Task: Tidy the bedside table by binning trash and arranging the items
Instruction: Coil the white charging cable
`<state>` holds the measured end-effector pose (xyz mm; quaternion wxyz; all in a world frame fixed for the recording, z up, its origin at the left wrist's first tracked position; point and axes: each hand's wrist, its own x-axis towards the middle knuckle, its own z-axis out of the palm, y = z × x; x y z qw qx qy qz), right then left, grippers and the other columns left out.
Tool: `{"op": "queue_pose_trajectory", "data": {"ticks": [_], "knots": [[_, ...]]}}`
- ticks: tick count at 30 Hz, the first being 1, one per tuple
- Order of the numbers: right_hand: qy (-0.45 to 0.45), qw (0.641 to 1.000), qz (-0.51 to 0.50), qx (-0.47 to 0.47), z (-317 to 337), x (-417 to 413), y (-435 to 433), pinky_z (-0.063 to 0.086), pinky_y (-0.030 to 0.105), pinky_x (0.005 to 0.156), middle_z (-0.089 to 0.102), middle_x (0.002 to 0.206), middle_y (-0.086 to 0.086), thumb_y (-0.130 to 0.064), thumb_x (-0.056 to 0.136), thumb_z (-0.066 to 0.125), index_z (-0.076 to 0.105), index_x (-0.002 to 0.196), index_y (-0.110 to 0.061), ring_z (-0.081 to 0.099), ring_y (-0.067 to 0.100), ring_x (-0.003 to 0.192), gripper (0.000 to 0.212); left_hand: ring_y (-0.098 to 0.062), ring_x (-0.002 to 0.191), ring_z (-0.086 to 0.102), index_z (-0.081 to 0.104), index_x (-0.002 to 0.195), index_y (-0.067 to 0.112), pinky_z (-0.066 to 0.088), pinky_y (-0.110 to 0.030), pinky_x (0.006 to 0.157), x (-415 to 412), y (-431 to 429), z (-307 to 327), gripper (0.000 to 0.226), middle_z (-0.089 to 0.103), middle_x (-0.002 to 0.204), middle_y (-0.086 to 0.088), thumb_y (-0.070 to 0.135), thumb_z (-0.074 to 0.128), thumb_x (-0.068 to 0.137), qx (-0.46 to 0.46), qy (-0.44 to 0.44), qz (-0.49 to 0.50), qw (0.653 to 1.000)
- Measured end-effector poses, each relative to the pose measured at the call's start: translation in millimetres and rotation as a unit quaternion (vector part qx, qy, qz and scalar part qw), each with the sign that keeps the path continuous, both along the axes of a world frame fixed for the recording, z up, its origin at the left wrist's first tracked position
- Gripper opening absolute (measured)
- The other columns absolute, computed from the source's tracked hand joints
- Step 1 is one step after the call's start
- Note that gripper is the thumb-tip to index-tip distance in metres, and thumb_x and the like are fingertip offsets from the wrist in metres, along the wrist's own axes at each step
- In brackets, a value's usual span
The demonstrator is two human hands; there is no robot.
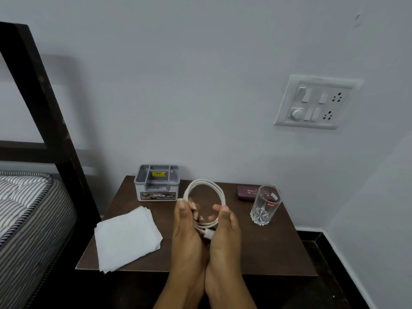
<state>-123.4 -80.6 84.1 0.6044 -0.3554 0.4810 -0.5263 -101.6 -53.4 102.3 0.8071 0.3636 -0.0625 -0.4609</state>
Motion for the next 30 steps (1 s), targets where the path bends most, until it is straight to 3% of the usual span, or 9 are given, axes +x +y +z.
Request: {"op": "queue_pose_trajectory", "data": {"ticks": [3, 7, 12, 14, 16, 19, 24, 27, 30], "knots": [[0.013, 1.000, -0.016, -0.023, 1.0, 0.1, -3.0, 0.046, 0.039, 0.070, 0.054, 0.073, 0.006, -0.028, 0.099, 0.039, 0.059, 0.084, -0.012, 0.055, 0.026, 0.074, 0.029, -0.027, 0.084, 0.063, 0.056, 0.079, 0.022, 0.048, -0.046, 0.089, 0.9, 1.0, 1.8, 0.034, 0.062, 0.083, -0.009, 0.053, 0.046, 0.085, 0.002, 0.019, -0.040, 0.999], [0.055, 0.990, -0.064, -0.108, 7.1, -11.4, -20.7, 0.045, 0.036, 0.072, 0.054, 0.072, -0.003, -0.025, 0.099, 0.038, 0.059, 0.084, -0.014, 0.052, 0.019, 0.073, 0.029, -0.007, 0.063, 0.067, 0.060, 0.083, 0.015, 0.055, -0.021, 0.058, -5.3, 6.1, 0.8, 0.030, 0.069, 0.067, 0.002, 0.037, 0.042, 0.092, -0.034, -0.036, -0.131, 0.990], [0.277, 0.916, 0.073, -0.282, 3.7, -54.3, -37.8, 0.040, 0.023, 0.058, 0.056, 0.065, -0.011, -0.031, 0.097, 0.042, 0.060, 0.080, -0.026, 0.048, 0.005, 0.059, 0.025, -0.016, 0.054, 0.062, 0.059, 0.075, 0.008, 0.053, -0.037, 0.081, 26.2, 8.6, 7.0, 0.044, 0.054, 0.059, -0.004, 0.045, 0.041, 0.087, -0.015, -0.025, -0.179, 0.983], [0.318, 0.889, 0.121, -0.307, 8.9, -59.7, -32.1, 0.036, 0.020, 0.053, 0.055, 0.062, -0.011, -0.029, 0.096, 0.045, 0.062, 0.082, -0.026, 0.045, 0.004, 0.055, 0.023, -0.011, 0.039, 0.045, 0.055, 0.071, 0.008, 0.055, -0.035, 0.074, 34.5, 8.3, 3.3, 0.042, 0.038, 0.049, 0.001, 0.040, 0.040, 0.094, 0.021, -0.033, -0.188, 0.981], [0.270, 0.921, 0.101, -0.262, 10.5, -51.8, -26.5, 0.037, 0.018, 0.055, 0.055, 0.060, -0.012, -0.033, 0.094, 0.049, 0.066, 0.082, -0.024, 0.046, 0.003, 0.057, 0.022, -0.006, 0.035, 0.030, 0.047, 0.067, 0.011, 0.051, -0.023, 0.053, 33.8, 7.9, 0.9, 0.038, 0.028, 0.046, 0.005, 0.035, 0.040, 0.095, 0.022, -0.028, -0.169, 0.985], [-0.015, 0.999, 0.029, -0.006, 18.7, -41.2, -27.7, 0.039, 0.027, 0.056, 0.058, 0.069, -0.001, -0.043, 0.090, 0.052, 0.065, 0.093, -0.012, 0.051, 0.012, 0.060, 0.033, -0.003, 0.032, 0.025, 0.040, 0.064, 0.014, 0.041, -0.016, 0.041, 23.5, 2.9, 0.3, 0.038, 0.026, 0.044, 0.007, 0.033, 0.038, 0.096, -0.026, 0.033, -0.107, 0.993], [-0.292, 0.943, 0.046, 0.155, 22.4, -35.0, -17.0, 0.046, 0.031, 0.056, 0.051, 0.073, 0.007, -0.049, 0.088, 0.051, 0.048, 0.089, -0.010, 0.052, 0.017, 0.062, 0.039, -0.004, 0.032, 0.026, 0.040, 0.063, 0.015, 0.053, -0.021, 0.053, 5.7, -6.9, -5.7, 0.040, 0.028, 0.042, 0.006, 0.037, 0.037, 0.098, -0.102, 0.149, -0.005, 0.984], [-0.301, 0.937, 0.110, 0.139, 24.3, -27.8, -9.2, 0.049, 0.032, 0.066, 0.057, 0.079, 0.011, -0.045, 0.090, 0.049, 0.054, 0.086, -0.006, 0.055, 0.020, 0.067, 0.040, -0.004, 0.033, 0.027, 0.039, 0.064, 0.017, 0.054, -0.022, 0.061, 11.9, -9.1, -6.2, 0.040, 0.029, 0.042, 0.007, 0.039, 0.036, 0.097, -0.110, 0.163, 0.023, 0.980], [-0.192, 0.971, 0.125, 0.073, 17.2, -23.4, -11.4, 0.049, 0.030, 0.067, 0.066, 0.087, 0.011, -0.041, 0.095, 0.040, 0.064, 0.093, -0.002, 0.057, 0.016, 0.061, 0.046, -0.004, 0.034, 0.027, 0.039, 0.065, 0.016, 0.049, -0.025, 0.063, 18.1, -7.9, -5.3, 0.040, 0.028, 0.042, 0.007, 0.036, 0.035, 0.099, -0.075, 0.099, 0.023, 0.992]]}}
